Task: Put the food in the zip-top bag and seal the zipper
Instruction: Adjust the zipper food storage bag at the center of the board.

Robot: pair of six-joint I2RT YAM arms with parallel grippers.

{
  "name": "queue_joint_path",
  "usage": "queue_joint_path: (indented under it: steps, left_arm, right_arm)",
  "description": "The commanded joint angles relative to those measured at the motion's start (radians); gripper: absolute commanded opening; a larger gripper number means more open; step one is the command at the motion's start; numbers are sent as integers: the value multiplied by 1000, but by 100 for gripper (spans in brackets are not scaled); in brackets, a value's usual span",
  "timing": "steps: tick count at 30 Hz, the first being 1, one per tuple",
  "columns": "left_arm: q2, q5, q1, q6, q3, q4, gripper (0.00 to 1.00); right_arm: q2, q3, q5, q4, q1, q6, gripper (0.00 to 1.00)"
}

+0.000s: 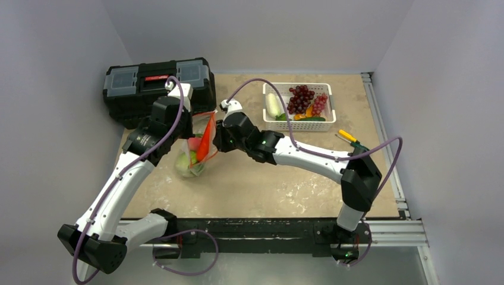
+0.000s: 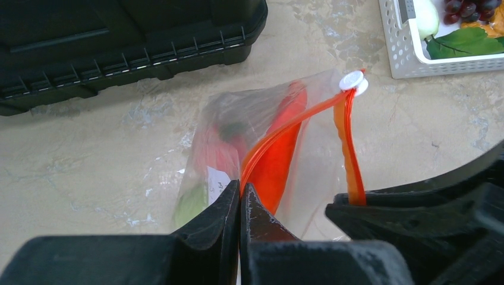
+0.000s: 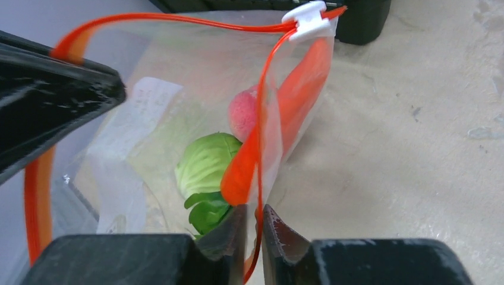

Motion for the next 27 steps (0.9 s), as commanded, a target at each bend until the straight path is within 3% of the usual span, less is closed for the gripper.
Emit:
queue_joint_path:
  steps: [1,3,8,18,23,27]
  left_arm:
    - [-19,-29,8,-6,31,26,0]
    - [-30,-43,8,-7,25,30,0]
    - [-34,-64,9,-9,26,28,0]
    - [-150,-295,10,-49,-22,48,0]
    - [-206,-244,11,-21,-68,117,0]
    - [-92,-144,11,-19,-20,81,0]
  right_arm:
    - [2,105,-8,-41,-1,14,5]
    - [-18,156,-4,-79,-2,-14,0]
    - [6,293,-41,-233,-36,-52,0]
    - [-56,219,-139,-187,-49,-49,0]
    - [-98,201,-142,-160,-50,-53,0]
    - [-64,181,-161,-126,-55,-57,0]
